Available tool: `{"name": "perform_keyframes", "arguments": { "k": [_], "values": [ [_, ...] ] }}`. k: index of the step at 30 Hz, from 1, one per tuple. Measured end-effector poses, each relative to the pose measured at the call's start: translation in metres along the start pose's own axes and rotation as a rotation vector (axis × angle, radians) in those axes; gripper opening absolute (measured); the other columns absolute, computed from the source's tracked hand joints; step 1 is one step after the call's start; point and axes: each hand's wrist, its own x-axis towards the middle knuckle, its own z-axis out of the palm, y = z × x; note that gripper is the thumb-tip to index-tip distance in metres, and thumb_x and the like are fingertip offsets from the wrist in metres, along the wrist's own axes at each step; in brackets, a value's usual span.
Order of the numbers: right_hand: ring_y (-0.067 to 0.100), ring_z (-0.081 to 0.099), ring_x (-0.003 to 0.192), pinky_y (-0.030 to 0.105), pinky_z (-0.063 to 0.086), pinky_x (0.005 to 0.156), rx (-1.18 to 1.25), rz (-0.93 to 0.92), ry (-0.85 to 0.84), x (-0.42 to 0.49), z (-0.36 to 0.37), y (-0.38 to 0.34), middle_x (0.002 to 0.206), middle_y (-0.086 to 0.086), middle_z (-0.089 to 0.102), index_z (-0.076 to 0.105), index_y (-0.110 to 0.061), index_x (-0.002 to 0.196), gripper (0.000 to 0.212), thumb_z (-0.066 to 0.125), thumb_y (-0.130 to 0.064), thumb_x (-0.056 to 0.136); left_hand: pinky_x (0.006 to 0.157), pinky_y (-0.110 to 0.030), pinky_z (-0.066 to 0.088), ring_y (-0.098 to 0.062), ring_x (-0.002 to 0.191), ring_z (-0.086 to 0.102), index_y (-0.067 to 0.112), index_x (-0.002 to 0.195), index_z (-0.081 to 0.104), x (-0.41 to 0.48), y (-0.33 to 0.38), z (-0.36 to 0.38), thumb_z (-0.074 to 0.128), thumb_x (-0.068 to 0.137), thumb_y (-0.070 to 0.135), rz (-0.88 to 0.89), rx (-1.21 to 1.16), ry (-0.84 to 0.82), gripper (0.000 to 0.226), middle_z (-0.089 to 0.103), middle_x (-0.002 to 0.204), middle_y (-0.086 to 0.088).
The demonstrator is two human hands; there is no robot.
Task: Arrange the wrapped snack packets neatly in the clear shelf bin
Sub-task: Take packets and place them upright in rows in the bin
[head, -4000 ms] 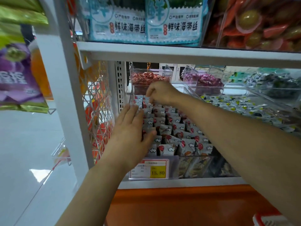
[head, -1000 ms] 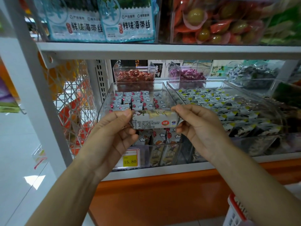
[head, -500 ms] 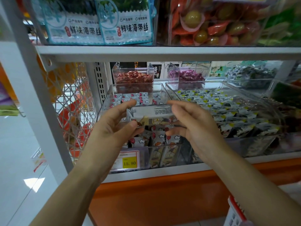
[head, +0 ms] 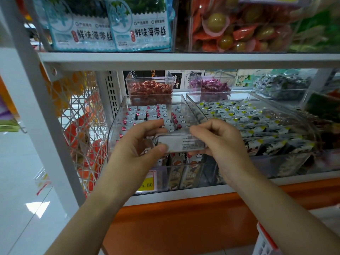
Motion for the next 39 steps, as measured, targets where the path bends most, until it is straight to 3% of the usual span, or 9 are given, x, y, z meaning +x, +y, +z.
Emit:
{"name": "perform_keyframes", "arguments": {
  "k": [5, 10, 14, 18, 21, 25, 29, 34, 39],
  "values": [
    [0.02, 0.065, 0.065, 0.026, 0.054, 0.048, -0.025, -0.007, 0.108, 0.001, 0.001, 0.003, 0.076, 0.022, 0.061, 0.059, -0.005, 0.064, 0.022, 0.069, -0.013, 0.082, 0.079, -0.016, 0.053, 0.002, 0.102, 0.059, 0.044, 0.107, 0.057, -0.001, 0.001, 0.005, 0.06, 0.086, 0.007, 0.053, 0.102, -0.027, 0.043, 0.061, 0.107, 0.027],
    [0.013, 0.069, 0.077, 0.025, 0.057, 0.063, 0.033, 0.008, -0.037, 0.001, -0.002, 0.005, 0.08, 0.0, 0.069, 0.07, -0.014, 0.082, 0.006, 0.065, -0.015, 0.084, 0.067, -0.009, 0.05, 0.003, 0.085, 0.064, 0.041, 0.109, 0.058, -0.001, -0.005, 0.004, 0.054, 0.091, 0.017, 0.048, 0.157, 0.034, 0.03, 0.065, 0.102, 0.013],
    [0.015, 0.071, 0.087, 0.026, 0.057, 0.077, 0.006, -0.035, -0.125, 0.0, 0.0, 0.005, 0.1, -0.001, 0.071, 0.061, -0.021, 0.119, 0.038, 0.064, -0.007, 0.084, 0.07, -0.014, 0.054, -0.001, 0.082, 0.068, 0.022, 0.126, 0.054, 0.005, -0.008, 0.001, 0.047, 0.095, 0.019, -0.018, 0.099, 0.112, 0.032, 0.065, 0.106, 0.008],
    [0.012, 0.071, 0.08, 0.02, 0.056, 0.068, -0.069, -0.112, -0.064, 0.003, 0.005, 0.002, 0.102, 0.005, 0.068, 0.062, -0.021, 0.11, 0.027, 0.063, -0.011, 0.084, 0.064, -0.025, 0.058, -0.009, 0.073, 0.069, 0.018, 0.136, 0.046, 0.006, -0.005, 0.002, 0.044, 0.096, 0.027, -0.064, 0.1, 0.144, 0.041, 0.066, 0.092, 0.003],
    [0.014, 0.071, 0.077, 0.022, 0.058, 0.064, -0.091, -0.132, 0.055, 0.02, 0.008, -0.002, 0.1, 0.01, 0.067, 0.061, -0.02, 0.098, 0.018, 0.066, -0.01, 0.083, 0.082, -0.036, 0.056, -0.012, 0.096, 0.063, 0.024, 0.141, 0.037, 0.016, -0.003, -0.01, 0.041, 0.092, 0.043, 0.082, 0.543, 0.208, 0.052, 0.057, 0.122, 0.007],
    [0.026, 0.066, 0.088, 0.041, 0.056, 0.079, -0.291, -0.201, 0.143, 0.056, 0.025, -0.003, 0.097, 0.005, 0.063, 0.059, -0.007, 0.098, 0.017, 0.067, -0.012, 0.084, 0.109, -0.044, 0.025, -0.027, 0.135, 0.029, 0.017, 0.141, 0.036, 0.034, -0.011, -0.042, 0.049, 0.092, 0.037, 0.153, 1.087, 0.25, 0.055, 0.036, 0.148, -0.006],
    [0.022, 0.063, 0.087, 0.03, 0.054, 0.074, -0.444, -0.258, 0.098, 0.102, 0.054, -0.001, 0.097, -0.003, 0.058, 0.057, -0.007, 0.101, 0.017, 0.064, -0.011, 0.087, 0.117, -0.043, 0.01, -0.021, 0.145, 0.005, 0.018, 0.149, 0.015, 0.035, -0.033, -0.046, 0.037, 0.093, 0.05, -0.063, 1.118, 0.084, 0.069, 0.007, 0.159, -0.002],
    [0.009, 0.049, 0.086, 0.002, 0.034, 0.058, -0.746, -0.355, -0.066, 0.143, 0.081, 0.013, 0.094, 0.0, 0.054, 0.06, -0.003, 0.102, 0.018, 0.063, -0.013, 0.088, 0.115, -0.036, 0.012, -0.018, 0.144, 0.007, 0.016, 0.149, 0.018, 0.033, -0.042, -0.045, 0.033, 0.092, 0.053, -0.012, 1.084, 0.094, 0.069, 0.009, 0.158, -0.001],
    [0.017, 0.055, 0.082, 0.022, 0.04, 0.063, -0.993, -0.358, -0.245, 0.156, 0.104, 0.028, 0.084, -0.001, 0.055, 0.058, -0.005, 0.094, 0.018, 0.068, -0.016, 0.084, 0.111, -0.028, 0.01, -0.019, 0.143, 0.011, 0.01, 0.146, 0.025, 0.033, -0.044, -0.044, 0.041, 0.094, 0.045, 0.058, 1.029, 0.108, 0.065, 0.017, 0.156, -0.005]
  ]
}}
